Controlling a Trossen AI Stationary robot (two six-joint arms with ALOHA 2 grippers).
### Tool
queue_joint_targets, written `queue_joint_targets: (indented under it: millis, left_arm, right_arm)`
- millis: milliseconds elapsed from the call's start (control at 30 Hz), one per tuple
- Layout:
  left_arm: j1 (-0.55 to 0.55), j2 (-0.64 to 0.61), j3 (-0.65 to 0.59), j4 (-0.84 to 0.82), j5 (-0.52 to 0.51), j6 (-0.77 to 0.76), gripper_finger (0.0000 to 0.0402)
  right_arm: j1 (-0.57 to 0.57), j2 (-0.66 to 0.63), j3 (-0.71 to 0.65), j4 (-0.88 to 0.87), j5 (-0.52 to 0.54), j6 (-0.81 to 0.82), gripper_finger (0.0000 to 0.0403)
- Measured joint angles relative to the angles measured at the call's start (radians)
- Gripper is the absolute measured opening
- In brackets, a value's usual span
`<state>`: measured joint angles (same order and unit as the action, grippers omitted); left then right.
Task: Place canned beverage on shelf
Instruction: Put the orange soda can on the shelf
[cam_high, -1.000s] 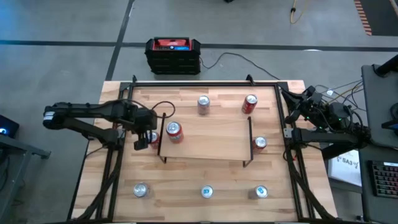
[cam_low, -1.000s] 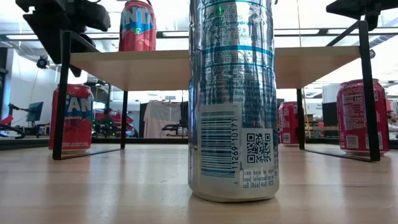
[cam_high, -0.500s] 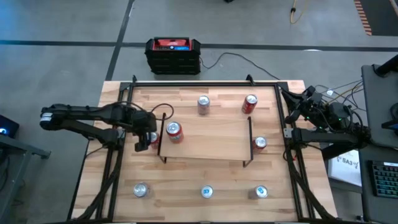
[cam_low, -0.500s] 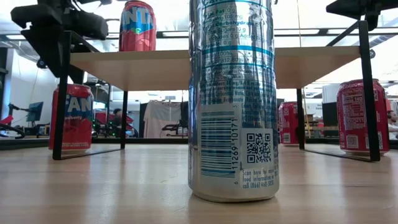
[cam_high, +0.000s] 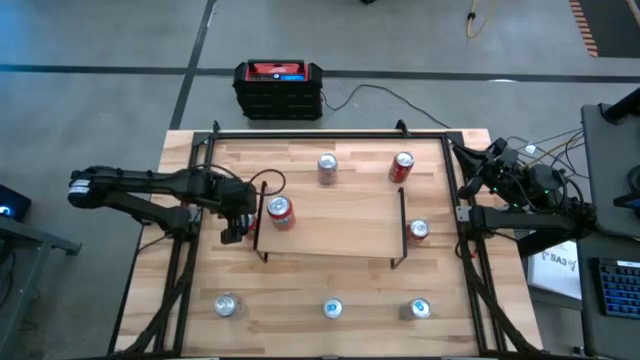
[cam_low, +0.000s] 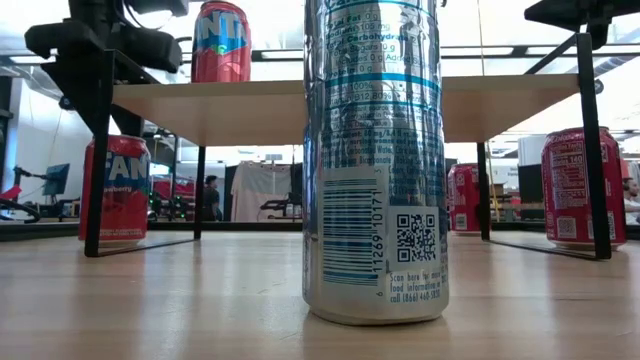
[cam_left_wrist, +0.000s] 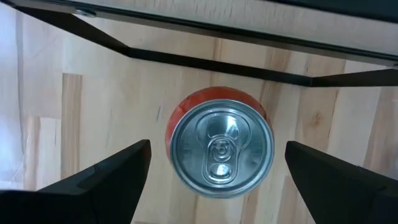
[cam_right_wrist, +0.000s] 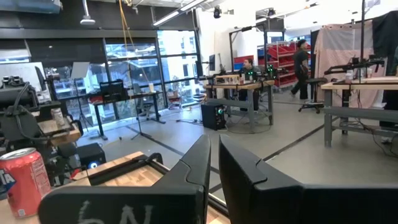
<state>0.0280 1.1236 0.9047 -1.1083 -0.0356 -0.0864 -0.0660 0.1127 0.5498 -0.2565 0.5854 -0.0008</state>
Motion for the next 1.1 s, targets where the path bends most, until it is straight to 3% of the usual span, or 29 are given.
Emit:
queue_joint_targets:
  millis: [600,700,867,1100]
  left_arm:
    - [0.0,0.023,-0.105,0.118,0.0,-0.012,0.0355]
    - [0.0,0.024,-0.109,0.118,-0.005,-0.054,0.0342]
    - [0.0,0.026,-0.102,0.118,-0.005,-0.085,0.0287]
    - [0.0,0.031,-0.069,0.067,-0.005,-0.105,0.0284]
  right_arm:
    - [0.0,0.0,0.0,0.0,0.0,0.0,0.0022]
    - [0.0,0.0,0.0,0.0,0.0,0.0,0.0022]
    - [0.0,0.0,0.0,0.0,0.0,0.0,0.0022]
    - [0.0,0.0,0.0,0.0,0.0,0.0,0.0022]
